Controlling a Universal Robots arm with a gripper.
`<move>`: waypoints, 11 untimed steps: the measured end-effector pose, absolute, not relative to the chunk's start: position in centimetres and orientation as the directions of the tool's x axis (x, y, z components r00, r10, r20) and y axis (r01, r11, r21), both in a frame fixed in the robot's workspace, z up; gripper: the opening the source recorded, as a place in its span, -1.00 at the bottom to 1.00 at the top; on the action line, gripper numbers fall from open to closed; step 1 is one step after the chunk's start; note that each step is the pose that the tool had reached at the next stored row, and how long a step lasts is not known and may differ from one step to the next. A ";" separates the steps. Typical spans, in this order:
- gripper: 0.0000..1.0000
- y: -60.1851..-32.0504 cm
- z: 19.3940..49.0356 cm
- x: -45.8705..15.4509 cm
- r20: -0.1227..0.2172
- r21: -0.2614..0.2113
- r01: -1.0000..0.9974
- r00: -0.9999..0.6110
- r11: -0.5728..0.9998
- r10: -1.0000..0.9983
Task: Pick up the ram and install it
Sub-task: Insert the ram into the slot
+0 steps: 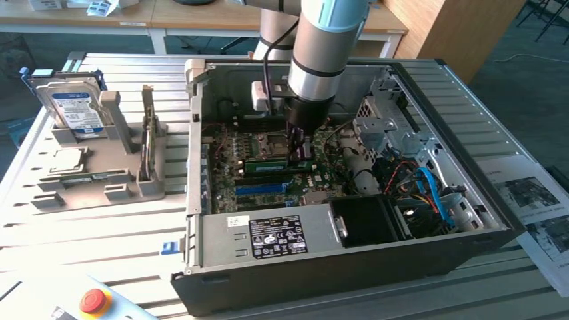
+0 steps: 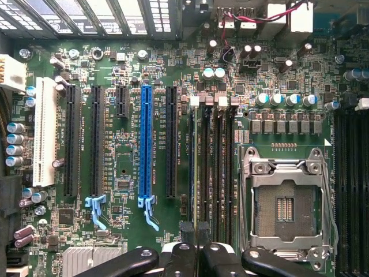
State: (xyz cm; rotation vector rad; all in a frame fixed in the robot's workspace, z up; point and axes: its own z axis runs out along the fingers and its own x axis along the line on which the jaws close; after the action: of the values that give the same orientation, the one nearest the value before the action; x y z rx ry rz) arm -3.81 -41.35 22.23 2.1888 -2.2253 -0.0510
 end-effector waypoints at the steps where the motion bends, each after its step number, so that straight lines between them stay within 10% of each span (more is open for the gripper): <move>1: -0.76 -41.3 22.2 -3.8 -0.009 0.037 -0.999 -0.017 0.016 -1.000; 11: -0.76 -41.3 22.2 -3.8 -0.009 0.037 -0.999 -0.017 0.016 -1.000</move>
State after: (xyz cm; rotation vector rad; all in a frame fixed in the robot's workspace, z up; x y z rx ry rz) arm -3.81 -41.35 22.23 2.1888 -2.2254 -0.0510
